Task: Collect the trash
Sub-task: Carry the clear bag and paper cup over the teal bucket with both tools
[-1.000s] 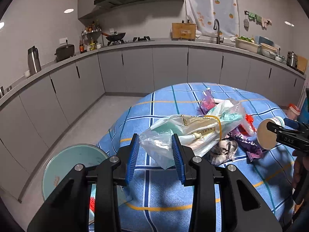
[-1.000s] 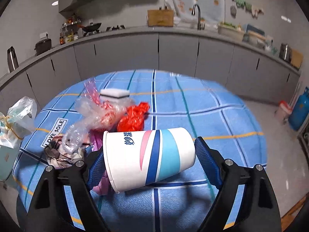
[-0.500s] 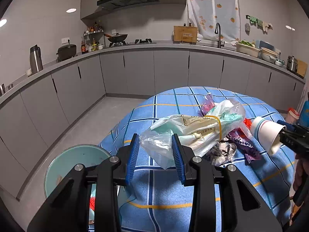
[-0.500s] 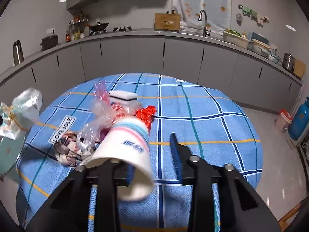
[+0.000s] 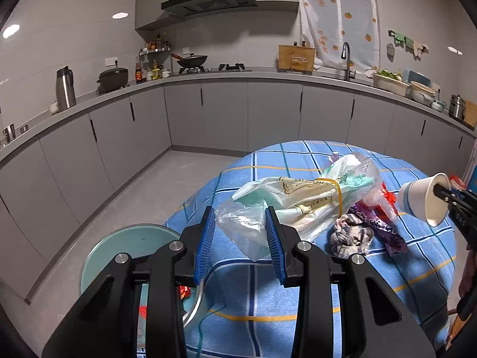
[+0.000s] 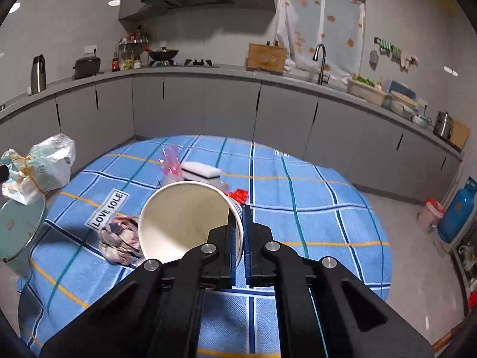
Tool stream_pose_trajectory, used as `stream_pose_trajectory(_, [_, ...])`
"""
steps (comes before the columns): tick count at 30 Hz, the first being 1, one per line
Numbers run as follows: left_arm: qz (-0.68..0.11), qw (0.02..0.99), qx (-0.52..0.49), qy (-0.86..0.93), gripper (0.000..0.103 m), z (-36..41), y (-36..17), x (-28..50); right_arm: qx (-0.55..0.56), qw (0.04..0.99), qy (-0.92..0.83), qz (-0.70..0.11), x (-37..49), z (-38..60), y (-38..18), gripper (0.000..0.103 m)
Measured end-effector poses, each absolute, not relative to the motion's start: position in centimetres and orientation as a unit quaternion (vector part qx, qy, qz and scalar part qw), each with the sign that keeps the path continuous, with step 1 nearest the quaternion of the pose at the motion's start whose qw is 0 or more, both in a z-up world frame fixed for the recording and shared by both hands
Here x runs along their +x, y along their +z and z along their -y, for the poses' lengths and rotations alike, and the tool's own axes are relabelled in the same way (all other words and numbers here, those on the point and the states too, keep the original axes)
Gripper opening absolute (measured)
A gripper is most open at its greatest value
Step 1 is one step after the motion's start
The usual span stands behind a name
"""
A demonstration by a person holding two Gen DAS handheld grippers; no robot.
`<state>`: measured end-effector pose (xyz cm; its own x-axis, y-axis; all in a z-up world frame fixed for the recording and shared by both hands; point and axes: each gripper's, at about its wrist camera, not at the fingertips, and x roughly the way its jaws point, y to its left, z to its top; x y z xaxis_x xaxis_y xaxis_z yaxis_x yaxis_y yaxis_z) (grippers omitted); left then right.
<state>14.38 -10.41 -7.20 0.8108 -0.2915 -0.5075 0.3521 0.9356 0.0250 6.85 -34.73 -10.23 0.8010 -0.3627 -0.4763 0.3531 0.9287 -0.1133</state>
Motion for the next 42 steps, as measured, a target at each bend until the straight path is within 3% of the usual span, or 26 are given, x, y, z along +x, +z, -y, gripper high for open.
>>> stream_pose_trajectory(16, [-0.24,0.967,0.052,-0.065,0.035,3.5,-5.7,14.8,-0.037,0.978,-0.101,-0.177,7.8,26.8,-5.2,0.005])
stream_pose_trajectory(42, [-0.292,0.955,0.013,0.049,0.035,-6.0,-9.1,17.2,-0.06,0.97,0.118,-0.202,15.6,10.1,-7.9,0.005])
